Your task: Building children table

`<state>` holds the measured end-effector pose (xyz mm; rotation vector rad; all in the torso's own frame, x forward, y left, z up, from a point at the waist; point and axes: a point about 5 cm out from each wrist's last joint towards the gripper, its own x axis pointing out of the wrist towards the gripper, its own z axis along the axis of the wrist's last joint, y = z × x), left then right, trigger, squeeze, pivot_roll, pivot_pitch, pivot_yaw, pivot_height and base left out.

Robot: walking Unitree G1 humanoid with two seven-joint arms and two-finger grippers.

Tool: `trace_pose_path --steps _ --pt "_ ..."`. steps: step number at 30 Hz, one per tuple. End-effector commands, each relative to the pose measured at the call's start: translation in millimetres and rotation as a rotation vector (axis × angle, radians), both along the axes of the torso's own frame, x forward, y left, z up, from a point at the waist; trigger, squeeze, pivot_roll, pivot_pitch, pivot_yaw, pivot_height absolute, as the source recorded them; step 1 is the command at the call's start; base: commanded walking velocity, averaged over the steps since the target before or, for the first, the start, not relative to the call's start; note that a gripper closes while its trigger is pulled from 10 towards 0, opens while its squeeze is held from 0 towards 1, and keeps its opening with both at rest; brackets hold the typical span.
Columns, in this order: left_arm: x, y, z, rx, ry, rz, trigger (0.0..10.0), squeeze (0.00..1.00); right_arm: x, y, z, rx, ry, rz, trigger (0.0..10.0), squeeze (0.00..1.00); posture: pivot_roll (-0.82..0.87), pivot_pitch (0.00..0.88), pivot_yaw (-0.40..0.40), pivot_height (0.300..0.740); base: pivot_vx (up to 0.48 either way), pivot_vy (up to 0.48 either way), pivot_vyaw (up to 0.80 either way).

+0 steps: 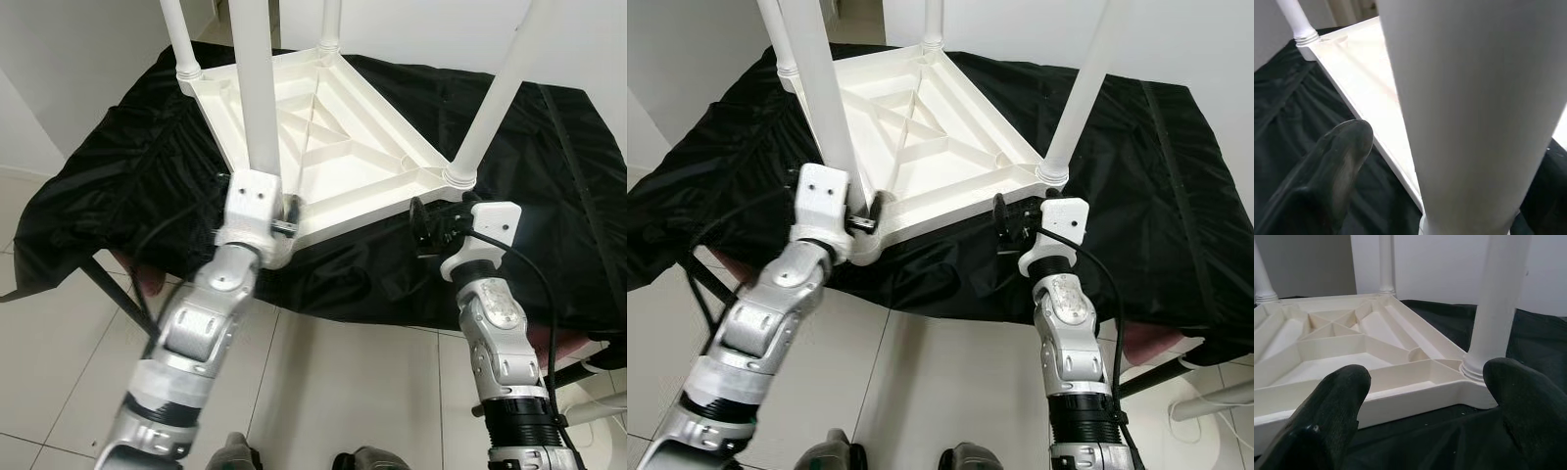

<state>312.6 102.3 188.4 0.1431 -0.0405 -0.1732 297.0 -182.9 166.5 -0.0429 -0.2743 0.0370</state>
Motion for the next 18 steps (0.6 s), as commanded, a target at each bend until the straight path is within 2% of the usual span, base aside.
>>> trace_pose_path --steps 1,4,11,14,18 --pt "4.6 15.9 1 0.035 -0.002 0.071 10.0 0.0 -2.4 -6.8 -1 -0.003 -0.001 -0.031 10.0 0.0 -0.04 0.095 0.039 0.74 0.0 0.0 0.0" --pt "6.7 41.9 1 0.085 -0.01 0.165 10.0 0.0 -3.7 -15.0 -3 -0.003 -0.004 -0.1 10.0 0.0 -0.03 0.088 0.028 0.74 0.0 0.0 0.0" --pt "9.7 65.0 4 0.121 -0.023 0.278 10.0 0.0 0.2 -23.1 -5 0.004 0.011 -0.155 10.0 0.0 -0.02 0.082 0.015 0.74 0.0 0.0 0.0" --pt "12.5 86.5 9 0.129 -0.036 0.381 10.0 0.0 6.8 -27.1 -3 -0.009 0.025 -0.124 10.0 0.0 -0.01 0.081 0.006 0.74 0.0 0.0 0.0" --pt "13.4 93.7 10 0.149 -0.042 0.41 10.0 0.0 11.7 -26.4 -3 -0.028 0.045 -0.069 10.0 0.0 -0.01 0.08 0.003 0.74 0.0 0.0 0.0"
